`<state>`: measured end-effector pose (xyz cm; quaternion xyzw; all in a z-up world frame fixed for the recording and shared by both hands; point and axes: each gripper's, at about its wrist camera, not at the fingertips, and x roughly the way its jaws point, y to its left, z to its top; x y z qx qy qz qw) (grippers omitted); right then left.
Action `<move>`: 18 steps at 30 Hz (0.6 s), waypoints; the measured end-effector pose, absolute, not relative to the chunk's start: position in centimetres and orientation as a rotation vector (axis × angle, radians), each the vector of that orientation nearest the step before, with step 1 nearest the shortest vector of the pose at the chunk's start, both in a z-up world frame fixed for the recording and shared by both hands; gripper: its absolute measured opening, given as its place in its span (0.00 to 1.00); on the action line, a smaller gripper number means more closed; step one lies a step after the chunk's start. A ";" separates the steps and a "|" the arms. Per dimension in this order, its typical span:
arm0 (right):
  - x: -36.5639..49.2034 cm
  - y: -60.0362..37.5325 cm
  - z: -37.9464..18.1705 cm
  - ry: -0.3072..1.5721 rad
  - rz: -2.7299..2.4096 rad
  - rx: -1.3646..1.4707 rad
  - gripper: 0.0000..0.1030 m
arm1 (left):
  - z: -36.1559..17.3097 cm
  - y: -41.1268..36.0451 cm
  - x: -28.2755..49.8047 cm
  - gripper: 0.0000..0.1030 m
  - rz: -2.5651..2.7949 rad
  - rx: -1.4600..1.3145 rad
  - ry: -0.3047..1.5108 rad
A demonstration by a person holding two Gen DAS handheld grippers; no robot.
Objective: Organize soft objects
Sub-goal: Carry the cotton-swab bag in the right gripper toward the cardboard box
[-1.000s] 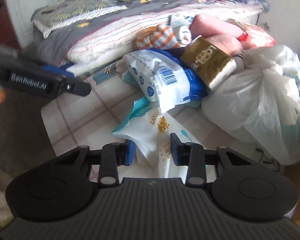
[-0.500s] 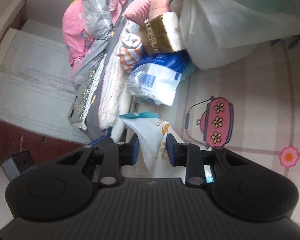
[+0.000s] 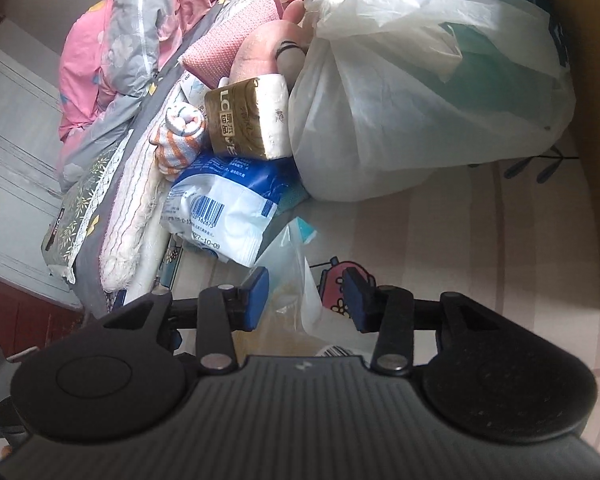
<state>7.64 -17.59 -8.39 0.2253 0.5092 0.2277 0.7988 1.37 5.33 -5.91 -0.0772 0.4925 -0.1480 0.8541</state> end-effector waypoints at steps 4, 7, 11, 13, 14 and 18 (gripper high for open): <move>7.2 -17.6 -8.4 1.095 0.501 0.453 0.44 | -6.7 4.2 1.2 0.49 -0.403 -0.148 1.088; 7.1 -17.8 -8.6 1.094 0.509 0.449 0.46 | -7.5 3.3 1.1 0.49 -0.446 -0.148 1.139; 6.7 -18.0 -8.6 1.091 0.505 0.457 0.46 | -8.0 2.2 1.3 0.49 -0.455 -0.150 1.157; 6.3 -17.9 -8.6 1.092 0.504 0.459 0.46 | -8.2 1.9 1.5 0.49 -0.438 -0.154 1.153; 6.1 -17.9 -8.6 1.094 0.506 0.461 0.45 | -8.3 2.0 1.6 0.49 -0.425 -0.157 1.154; 5.3 -17.8 -8.7 1.108 0.520 0.470 0.46 | -8.8 2.3 1.9 0.49 -0.373 -0.164 1.150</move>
